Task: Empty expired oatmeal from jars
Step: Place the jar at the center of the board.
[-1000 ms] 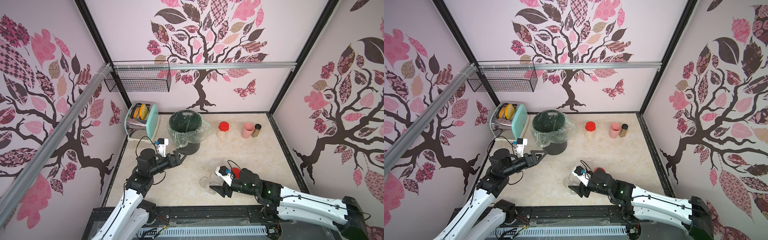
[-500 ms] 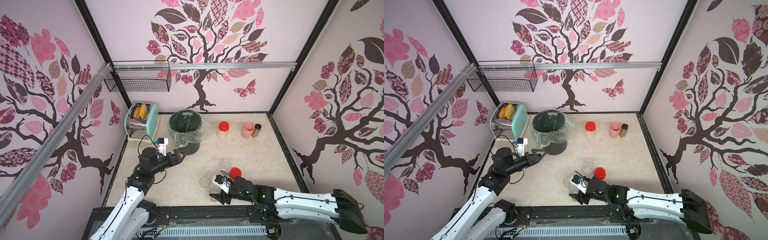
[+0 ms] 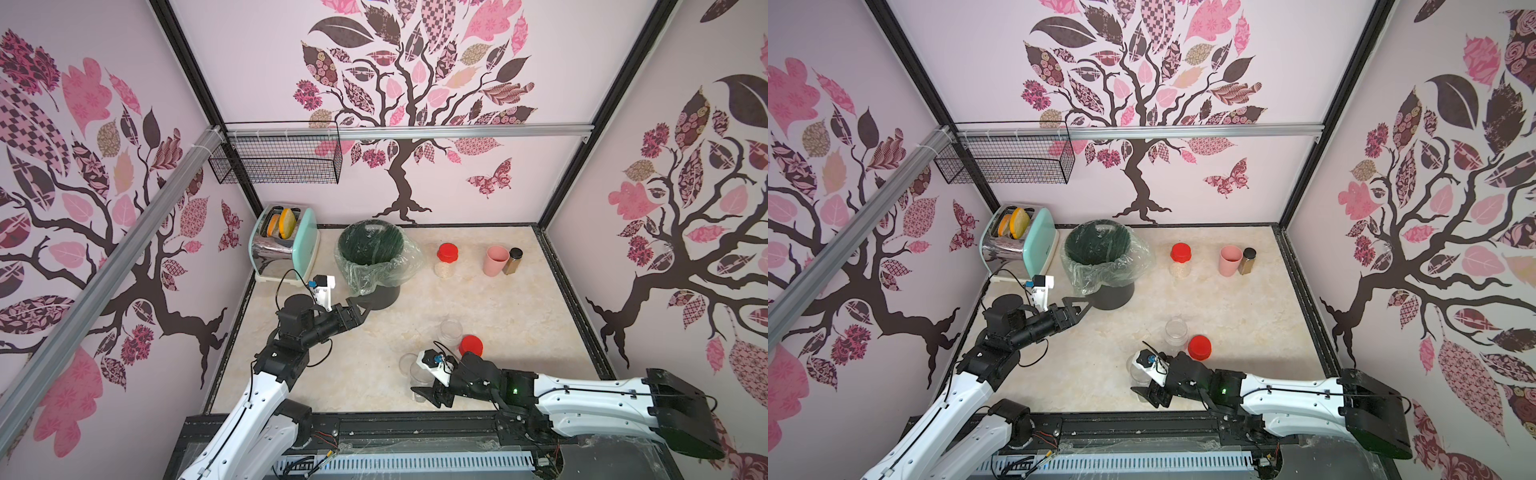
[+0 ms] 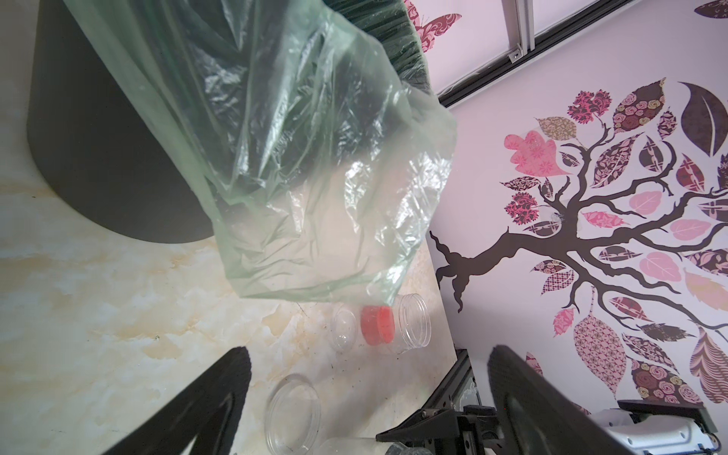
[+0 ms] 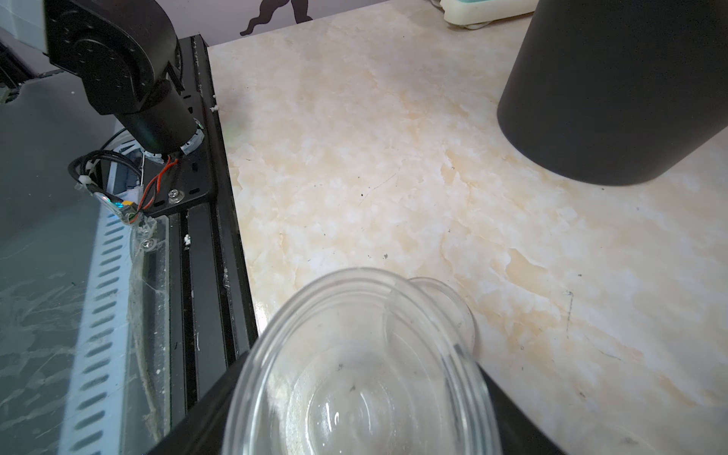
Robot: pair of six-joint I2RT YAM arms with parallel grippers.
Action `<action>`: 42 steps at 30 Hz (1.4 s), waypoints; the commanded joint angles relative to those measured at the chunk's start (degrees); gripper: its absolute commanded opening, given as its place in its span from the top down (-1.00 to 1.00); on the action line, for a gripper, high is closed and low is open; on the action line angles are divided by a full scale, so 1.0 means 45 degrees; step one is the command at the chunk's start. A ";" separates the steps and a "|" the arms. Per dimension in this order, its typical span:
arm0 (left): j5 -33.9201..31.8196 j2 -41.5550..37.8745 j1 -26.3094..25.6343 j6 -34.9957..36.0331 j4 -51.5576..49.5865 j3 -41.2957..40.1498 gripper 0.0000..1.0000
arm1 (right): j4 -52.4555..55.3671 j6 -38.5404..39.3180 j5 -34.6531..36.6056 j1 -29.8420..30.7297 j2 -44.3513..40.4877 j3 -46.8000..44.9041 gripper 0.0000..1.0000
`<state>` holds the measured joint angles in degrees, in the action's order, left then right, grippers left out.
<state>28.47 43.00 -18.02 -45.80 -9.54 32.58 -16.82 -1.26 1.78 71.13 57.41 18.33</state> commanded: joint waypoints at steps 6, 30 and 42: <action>-0.0145 -0.0289 0.0040 0.0314 0.0006 0.0358 -0.96 | -0.0843 -0.0008 -0.0151 0.0052 0.0487 -0.0201 -0.13; -0.0152 -0.0372 0.0038 0.0334 -0.0130 0.0533 -0.96 | 0.4096 -0.2315 0.1320 0.0053 -0.1862 0.1946 -0.99; 0.0071 0.0682 0.0037 0.0627 -0.0502 0.1270 -0.96 | 0.9183 -0.3134 0.2780 -0.2396 -0.0914 0.8115 -0.99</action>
<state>27.70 45.04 -18.02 -44.14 -11.92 36.47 16.73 -14.61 14.44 65.58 50.54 49.69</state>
